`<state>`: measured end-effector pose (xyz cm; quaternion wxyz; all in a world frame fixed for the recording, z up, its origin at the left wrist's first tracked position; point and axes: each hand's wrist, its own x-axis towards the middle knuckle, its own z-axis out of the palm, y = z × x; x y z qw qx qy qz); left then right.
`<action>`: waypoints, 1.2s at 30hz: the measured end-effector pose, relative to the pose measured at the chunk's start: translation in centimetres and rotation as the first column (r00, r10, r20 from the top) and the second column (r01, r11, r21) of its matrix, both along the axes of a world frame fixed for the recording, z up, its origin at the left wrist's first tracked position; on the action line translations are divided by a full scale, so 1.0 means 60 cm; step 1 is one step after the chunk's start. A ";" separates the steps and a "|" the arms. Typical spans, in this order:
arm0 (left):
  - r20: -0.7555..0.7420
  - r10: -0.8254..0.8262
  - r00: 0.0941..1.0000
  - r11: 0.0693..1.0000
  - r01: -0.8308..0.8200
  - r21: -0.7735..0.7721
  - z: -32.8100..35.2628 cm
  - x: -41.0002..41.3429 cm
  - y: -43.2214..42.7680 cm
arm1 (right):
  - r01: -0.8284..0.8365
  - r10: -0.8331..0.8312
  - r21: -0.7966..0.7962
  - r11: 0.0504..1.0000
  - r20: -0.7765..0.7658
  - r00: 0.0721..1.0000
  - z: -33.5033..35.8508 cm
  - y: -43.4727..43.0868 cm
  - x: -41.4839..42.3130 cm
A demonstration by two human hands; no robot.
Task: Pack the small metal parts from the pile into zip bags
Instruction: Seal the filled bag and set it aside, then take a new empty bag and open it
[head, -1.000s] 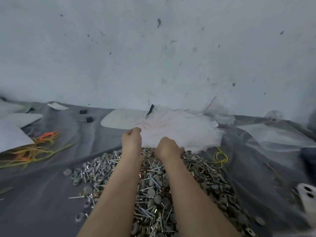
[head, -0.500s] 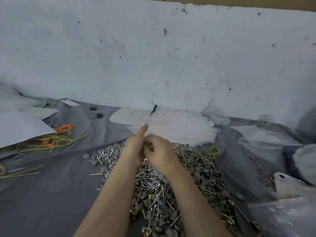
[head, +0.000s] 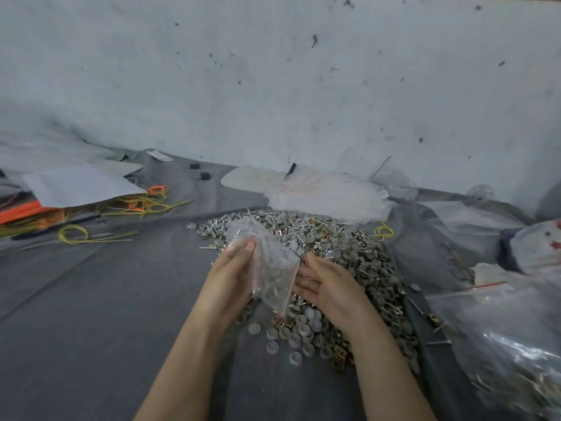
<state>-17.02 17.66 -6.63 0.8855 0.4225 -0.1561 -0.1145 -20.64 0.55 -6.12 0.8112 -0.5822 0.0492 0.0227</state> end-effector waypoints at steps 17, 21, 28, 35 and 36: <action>0.339 0.658 0.672 0.427 -0.704 0.567 -0.043 -0.004 -0.015 | 0.128 -0.114 -0.191 0.973 0.085 0.990 -0.023 -0.004 -0.005; 0.742 0.511 0.434 0.082 -0.884 0.461 -0.039 -0.021 -0.025 | 0.381 -0.313 -0.354 0.854 0.235 0.920 -0.031 0.010 0.001; 0.849 0.121 0.515 0.288 -0.836 0.466 -0.048 -0.036 -0.077 | 0.473 -0.320 -0.389 0.790 0.397 0.860 -0.036 0.034 0.005; 0.737 0.241 0.632 0.312 -0.769 0.558 -0.051 -0.034 -0.072 | 0.403 -0.262 -0.403 0.822 0.361 0.895 -0.040 0.045 0.008; 0.730 0.246 0.637 0.317 -0.765 0.560 -0.051 -0.034 -0.072 | 0.407 -0.260 -0.412 0.816 0.368 0.893 -0.041 0.045 0.008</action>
